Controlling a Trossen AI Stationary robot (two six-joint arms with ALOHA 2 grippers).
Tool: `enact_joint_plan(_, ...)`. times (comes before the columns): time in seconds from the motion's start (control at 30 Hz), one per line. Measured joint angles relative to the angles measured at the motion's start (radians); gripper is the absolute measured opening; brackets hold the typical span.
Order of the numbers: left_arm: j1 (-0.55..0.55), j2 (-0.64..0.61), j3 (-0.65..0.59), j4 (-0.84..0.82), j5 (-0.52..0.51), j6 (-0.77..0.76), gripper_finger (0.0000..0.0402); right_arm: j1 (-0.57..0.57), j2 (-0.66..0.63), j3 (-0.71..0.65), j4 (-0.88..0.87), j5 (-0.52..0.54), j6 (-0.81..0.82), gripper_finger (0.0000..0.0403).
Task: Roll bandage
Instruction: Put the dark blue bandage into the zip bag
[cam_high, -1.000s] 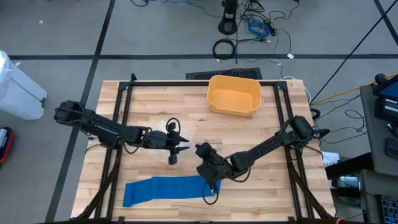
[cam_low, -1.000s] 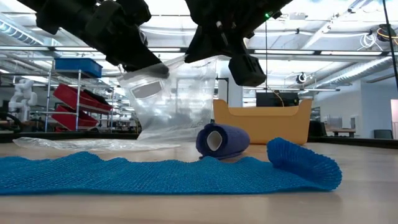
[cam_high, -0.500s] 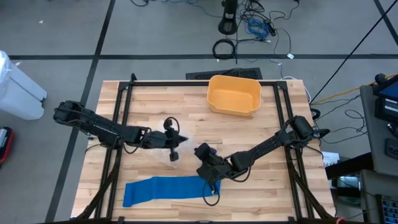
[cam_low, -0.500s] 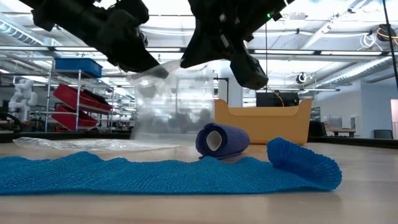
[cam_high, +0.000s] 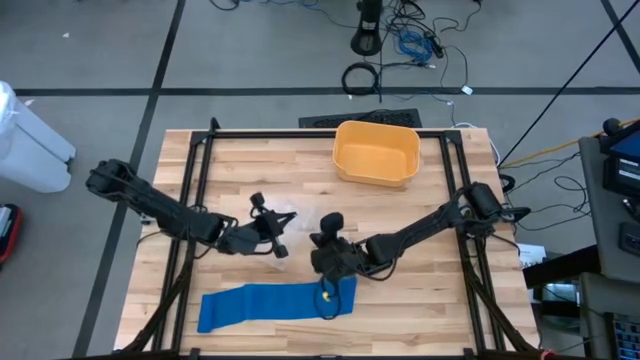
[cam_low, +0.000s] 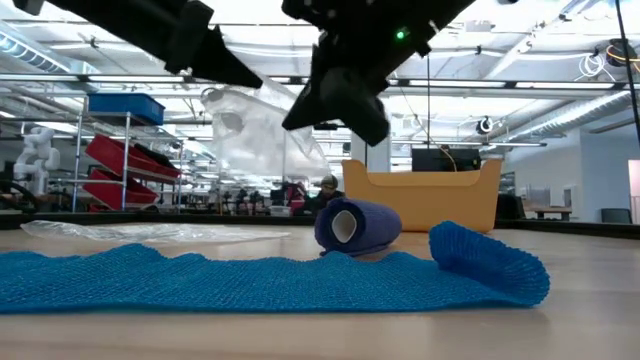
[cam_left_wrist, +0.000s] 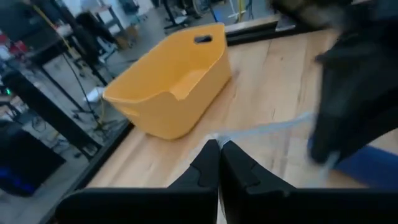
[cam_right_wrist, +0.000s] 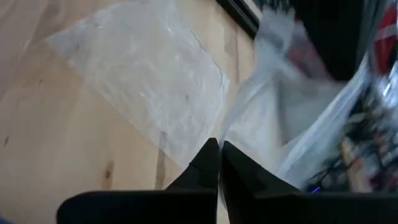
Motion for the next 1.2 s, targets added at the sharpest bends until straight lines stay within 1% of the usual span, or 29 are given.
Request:
enact_joint_plan(0.07,-0.01,0.016,0.017,0.007,-0.027,0.006,0.0001,-0.017,-0.005,0.0,-0.013,-0.009,0.108,0.0001)
enact_joint_plan(0.17,-0.013,0.053,0.037,0.013,-0.052,-0.003,0.0,-0.048,-0.014,0.0,-0.065,-0.074,0.261,0.0004)
enact_joint_plan(0.23,-0.013,0.082,0.048,0.027,-0.062,-0.004,0.0,-0.065,-0.016,0.0,-0.098,-0.111,0.338,0.0015)
enact_joint_plan(0.33,-0.013,0.126,0.063,0.034,-0.093,-0.005,0.0,-0.074,-0.023,0.0,-0.152,-0.126,0.416,0.0043)
enact_joint_plan(0.47,-0.007,0.179,0.084,0.033,-0.146,-0.041,0.0,-0.058,-0.05,0.0,-0.212,-0.127,0.444,0.0087)
enact_joint_plan(0.67,0.018,0.229,0.114,0.033,-0.151,-0.127,0.0,-0.002,-0.148,0.0,-0.317,-0.127,0.442,0.0141)
enact_joint_plan(0.77,0.028,0.256,0.118,0.035,-0.145,-0.137,0.0,0.029,-0.196,0.0,-0.392,-0.127,0.451,0.0158)
enact_joint_plan(0.9,0.034,0.297,0.119,0.041,-0.136,-0.154,0.0,0.069,-0.234,-0.001,-0.538,-0.128,0.517,0.0173)
enact_joint_plan(0.97,0.036,0.315,0.119,0.05,-0.136,-0.162,0.0,0.09,-0.247,-0.017,-0.571,-0.149,0.535,0.0177)
enact_joint_plan(1.03,0.036,0.334,0.119,0.062,-0.136,-0.161,0.0,0.105,-0.253,-0.049,-0.557,-0.201,0.53,0.018)
enact_joint_plan(1.13,0.036,0.359,0.121,0.085,-0.137,-0.154,0.0,0.119,-0.253,-0.105,-0.465,-0.276,0.473,0.0181)
enact_joint_plan(1.2,0.036,0.374,0.128,0.085,-0.138,-0.154,0.0,0.121,-0.253,-0.138,-0.377,-0.275,0.406,0.018)
